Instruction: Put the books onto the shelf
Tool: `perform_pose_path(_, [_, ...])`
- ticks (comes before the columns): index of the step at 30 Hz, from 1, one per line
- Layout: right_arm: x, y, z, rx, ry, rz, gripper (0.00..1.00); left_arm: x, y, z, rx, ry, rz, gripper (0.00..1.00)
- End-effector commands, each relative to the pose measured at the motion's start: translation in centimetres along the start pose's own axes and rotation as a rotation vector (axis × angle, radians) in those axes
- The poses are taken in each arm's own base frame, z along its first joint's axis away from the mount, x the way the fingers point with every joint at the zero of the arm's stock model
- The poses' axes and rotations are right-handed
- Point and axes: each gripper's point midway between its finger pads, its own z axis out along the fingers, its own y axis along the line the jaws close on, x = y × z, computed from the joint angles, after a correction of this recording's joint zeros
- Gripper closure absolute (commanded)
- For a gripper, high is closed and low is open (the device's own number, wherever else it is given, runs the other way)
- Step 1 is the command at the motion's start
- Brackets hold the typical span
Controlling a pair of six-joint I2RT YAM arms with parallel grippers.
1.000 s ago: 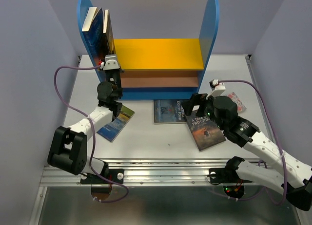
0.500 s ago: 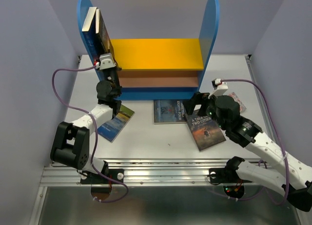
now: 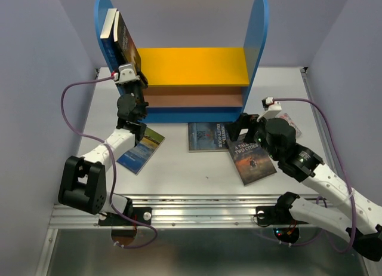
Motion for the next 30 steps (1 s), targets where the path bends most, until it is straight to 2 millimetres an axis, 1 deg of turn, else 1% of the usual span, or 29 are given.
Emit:
perform_pose_path(1, [-0.9, 0.1, -0.6, -0.006, -0.035, 0.022, 0.0, -4.0, 0.3, 0.6, -0.023, -0.046, -0.059, 0.48])
perform_pose_path(4, [-0.8, 0.1, -0.6, -0.007, -0.035, 0.022, 0.0, -4.5, 0.3, 0.3, -0.018, -0.042, -0.079, 0.48])
perform_pose_path(5, [-0.8, -0.1, -0.6, -0.002, -0.037, 0.02, 0.0, -4.7, 0.2, 0.2, -0.011, -0.039, -0.085, 0.43])
perform_pose_path(7, [-0.6, -0.3, -0.5, 0.009, -0.035, 0.016, 0.0, -5.2, 0.0, -0.1, 0.009, -0.039, -0.104, 0.37])
perform_pose_path(11, [-0.4, -0.3, -0.5, 0.008, -0.03, 0.013, 0.0, -6.6, -0.3, -0.4, 0.03, -0.032, -0.141, 0.34])
perform_pose_path(12, [-0.4, -0.3, -0.5, 0.005, -0.029, 0.014, 0.0, -6.5, -0.4, -0.6, 0.04, -0.016, -0.133, 0.33])
perform_pose_path(13, [-0.3, -0.3, -0.5, 0.003, -0.029, 0.014, 0.0, -6.5, -0.7, -0.8, 0.053, -0.005, -0.162, 0.28])
perform_pose_path(14, [-0.5, -0.3, -0.6, 0.003, -0.033, 0.015, 0.0, -6.6, -0.8, -0.9, 0.059, -0.001, -0.167, 0.2])
perform_pose_path(15, [-0.4, -0.3, -0.6, 0.003, -0.033, 0.014, 0.0, -6.6, -0.6, -1.1, 0.054, 0.005, -0.174, 0.2])
perform_pose_path(18, [-0.5, -0.2, -0.8, -0.007, -0.035, 0.015, 0.0, -7.2, 0.0, -2.0, 0.039, 0.024, -0.207, 0.18])
perform_pose_path(20, [-0.5, -0.1, -1.0, -0.016, -0.036, 0.016, 0.0, -7.5, 0.0, -2.5, 0.048, 0.028, -0.225, 0.17])
perform_pose_path(21, [-0.7, -0.1, -1.2, -0.021, -0.042, 0.017, 0.0, -8.2, -0.1, -3.0, 0.067, 0.023, -0.247, 0.16])
perform_pose_path(23, [-0.8, 0.1, -1.3, -0.029, -0.044, 0.015, 0.0, -7.8, -0.1, -3.6, 0.077, 0.051, -0.252, 0.16])
perform_pose_path(24, [-0.8, 0.1, -1.4, -0.032, -0.046, 0.016, 0.0, -8.2, 0.2, -4.1, 0.069, 0.057, -0.276, 0.1])
perform_pose_path(27, [-0.9, 0.3, -1.7, -0.047, -0.047, 0.019, 0.0, -8.3, 0.7, -5.2, 0.056, 0.087, -0.305, 0.05])
perform_pose_path(28, [-0.9, 0.3, -1.8, -0.055, -0.048, 0.02, 0.0, -8.5, 1.0, -6.0, 0.052, 0.109, -0.322, 0.01])
perform_pose_path(29, [-0.9, 0.3, -1.9, -0.057, -0.049, 0.02, 0.0, -8.8, 1.0, -6.5, 0.06, 0.12, -0.336, 0.01])
perform_pose_path(30, [-0.9, 0.3, -2.0, -0.059, -0.049, 0.022, 0.0, -9.2, 0.3, -7.0, 0.11, 0.133, -0.348, 0.01])
